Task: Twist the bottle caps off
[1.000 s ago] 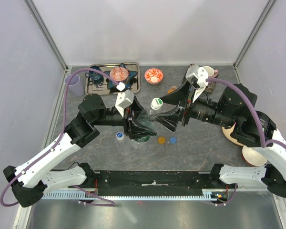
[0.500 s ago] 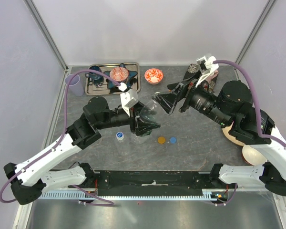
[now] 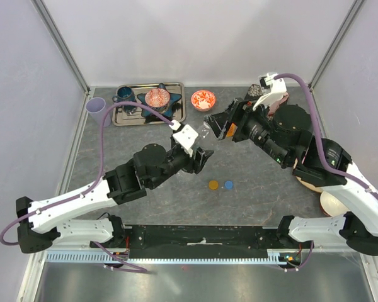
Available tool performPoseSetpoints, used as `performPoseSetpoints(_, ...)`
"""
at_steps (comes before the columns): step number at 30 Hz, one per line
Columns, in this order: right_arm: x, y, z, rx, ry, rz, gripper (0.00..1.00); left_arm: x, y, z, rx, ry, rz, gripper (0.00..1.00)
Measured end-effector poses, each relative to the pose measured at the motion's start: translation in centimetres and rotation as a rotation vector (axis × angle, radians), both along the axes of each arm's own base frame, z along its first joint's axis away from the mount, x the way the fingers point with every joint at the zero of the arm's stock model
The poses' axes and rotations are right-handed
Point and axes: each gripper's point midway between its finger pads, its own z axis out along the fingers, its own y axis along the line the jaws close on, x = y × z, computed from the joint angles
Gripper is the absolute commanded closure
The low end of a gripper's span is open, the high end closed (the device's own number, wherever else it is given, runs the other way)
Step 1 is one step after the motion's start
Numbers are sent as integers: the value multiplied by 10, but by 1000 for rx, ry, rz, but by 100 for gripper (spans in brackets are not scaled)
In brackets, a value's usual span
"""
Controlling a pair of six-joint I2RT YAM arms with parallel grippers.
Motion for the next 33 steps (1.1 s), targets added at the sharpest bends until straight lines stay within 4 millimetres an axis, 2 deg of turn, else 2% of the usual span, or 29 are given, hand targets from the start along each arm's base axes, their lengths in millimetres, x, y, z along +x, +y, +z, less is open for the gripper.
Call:
performPoseSetpoints(8, 7, 6, -13, -35, 25, -18, 27, 12, 3, -14, 68, -21, 108, 64)
performPoseSetpoints(19, 18, 14, -31, -93, 43, -49, 36, 13, 5, -14, 78, -31, 126, 64)
performPoseSetpoints(25, 21, 15, -36, -116, 44, -57, 49, 12, 5, -13, 81, -36, 127, 64)
performPoseSetpoints(28, 21, 15, -38, -122, 42, -57, 63, 13, 6, -13, 81, -37, 131, 64)
performPoseSetpoints(30, 22, 15, -39, -123, 41, -60, 76, 13, 6, -13, 82, -37, 133, 64)
performPoseSetpoints(31, 22, 15, -39, -122, 41, -62, 93, 13, 6, -13, 82, -37, 134, 64)
performPoseSetpoints(32, 22, 15, -39, -120, 41, -61, 100, 13, 6, -13, 82, -37, 134, 64)
performPoseSetpoints(33, 21, 14, -39, -121, 38, -59, 100, 13, 6, -13, 82, -37, 134, 64)
